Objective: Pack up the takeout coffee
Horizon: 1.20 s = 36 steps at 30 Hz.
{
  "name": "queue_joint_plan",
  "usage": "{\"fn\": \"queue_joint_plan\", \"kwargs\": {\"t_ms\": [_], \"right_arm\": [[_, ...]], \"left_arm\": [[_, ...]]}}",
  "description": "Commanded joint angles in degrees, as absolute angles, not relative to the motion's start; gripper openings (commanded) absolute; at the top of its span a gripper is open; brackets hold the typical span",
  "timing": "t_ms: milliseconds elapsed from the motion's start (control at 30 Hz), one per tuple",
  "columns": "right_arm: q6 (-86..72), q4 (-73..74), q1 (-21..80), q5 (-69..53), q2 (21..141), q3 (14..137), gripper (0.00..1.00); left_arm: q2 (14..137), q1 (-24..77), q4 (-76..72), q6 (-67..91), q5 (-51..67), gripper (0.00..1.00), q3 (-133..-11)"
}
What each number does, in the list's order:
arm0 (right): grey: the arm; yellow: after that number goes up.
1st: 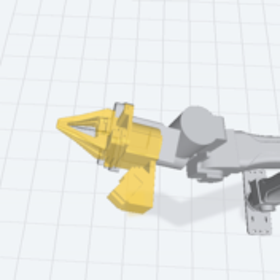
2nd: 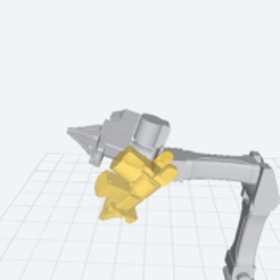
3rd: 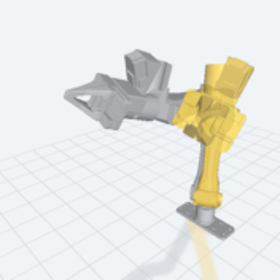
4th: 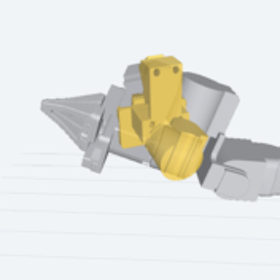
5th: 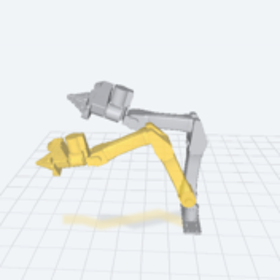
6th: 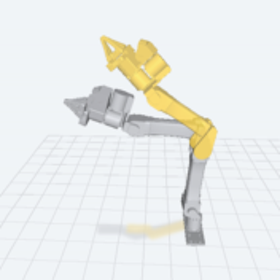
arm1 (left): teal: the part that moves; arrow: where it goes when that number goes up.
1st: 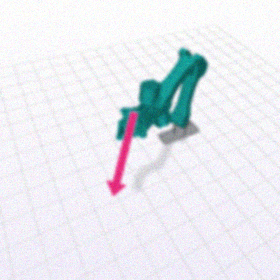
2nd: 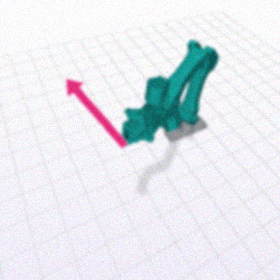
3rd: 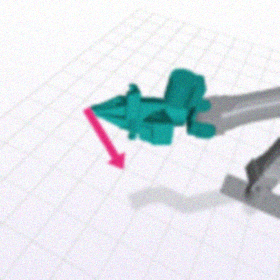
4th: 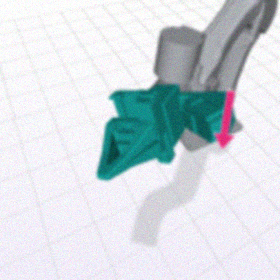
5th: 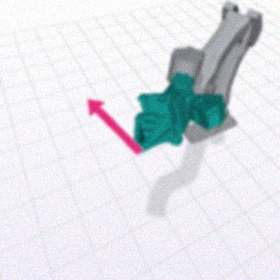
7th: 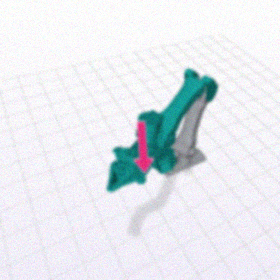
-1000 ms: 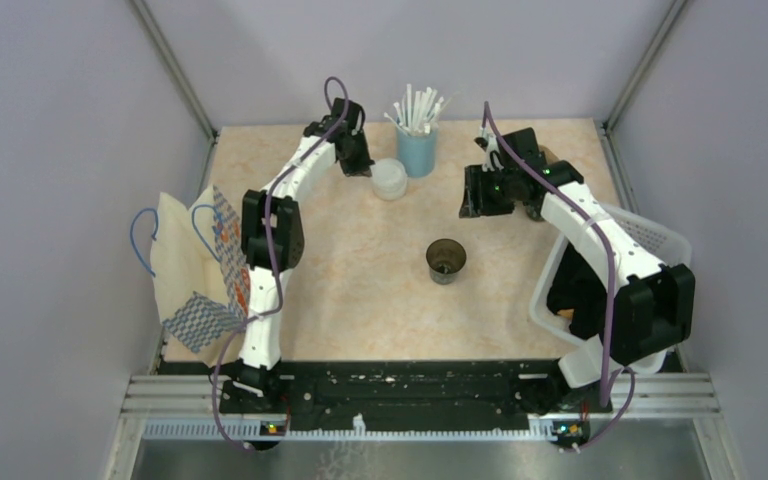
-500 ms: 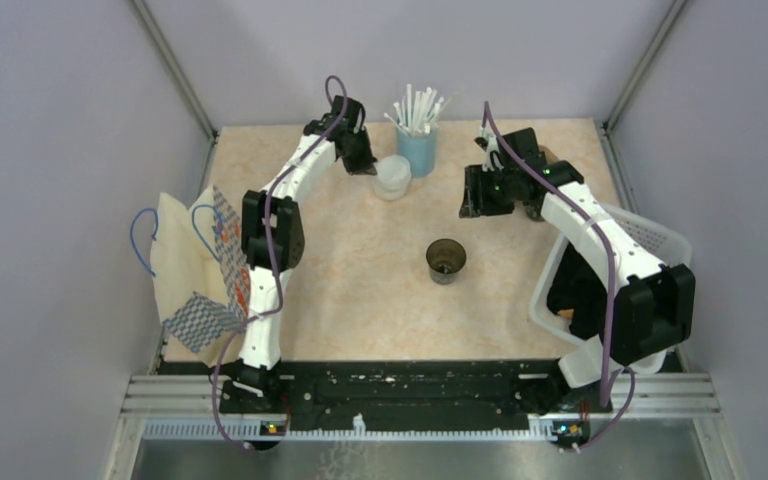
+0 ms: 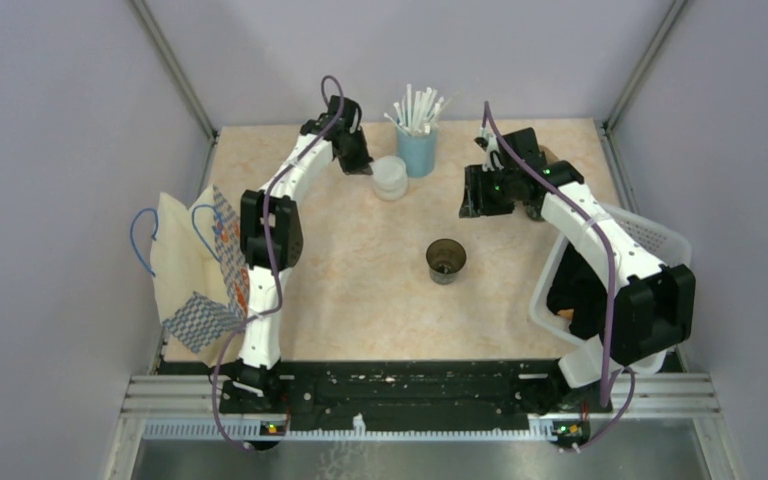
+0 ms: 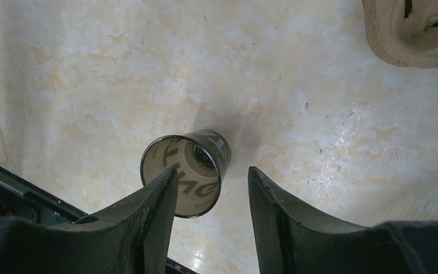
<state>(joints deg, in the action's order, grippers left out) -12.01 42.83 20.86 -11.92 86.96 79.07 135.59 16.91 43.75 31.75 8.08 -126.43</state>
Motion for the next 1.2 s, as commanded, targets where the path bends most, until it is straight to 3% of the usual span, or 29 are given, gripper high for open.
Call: {"fn": "queue_joint_plan", "kwargs": {"t_ms": [0, 133, 300, 433, 1167], "right_arm": [[-11.86, 41.20, 20.58, -12.74, 84.90, 79.47, 0.49], [-11.93, 41.13, 20.65, -13.17, 85.10, 79.45, 0.49], [-12.04, 41.01, 20.59, -13.64, 85.25, 79.52, 0.49], [-12.04, 41.04, 20.63, -13.69, 85.21, 79.40, 0.48], [-11.95, 40.87, 20.63, -13.78, 85.13, 79.27, 0.48]], "left_arm": [[136.06, 16.44, 43.01, 30.67, 7.26, 0.00, -128.32], [136.27, 16.44, 42.99, 30.50, 7.52, 0.02, -128.53], [135.88, 16.51, 43.35, 29.41, 7.26, 0.21, -128.74], [134.53, 16.50, 44.40, 27.95, 5.66, 0.26, -128.64], [139.59, 18.87, 47.83, 25.96, 4.65, 0.31, -133.45]]}}
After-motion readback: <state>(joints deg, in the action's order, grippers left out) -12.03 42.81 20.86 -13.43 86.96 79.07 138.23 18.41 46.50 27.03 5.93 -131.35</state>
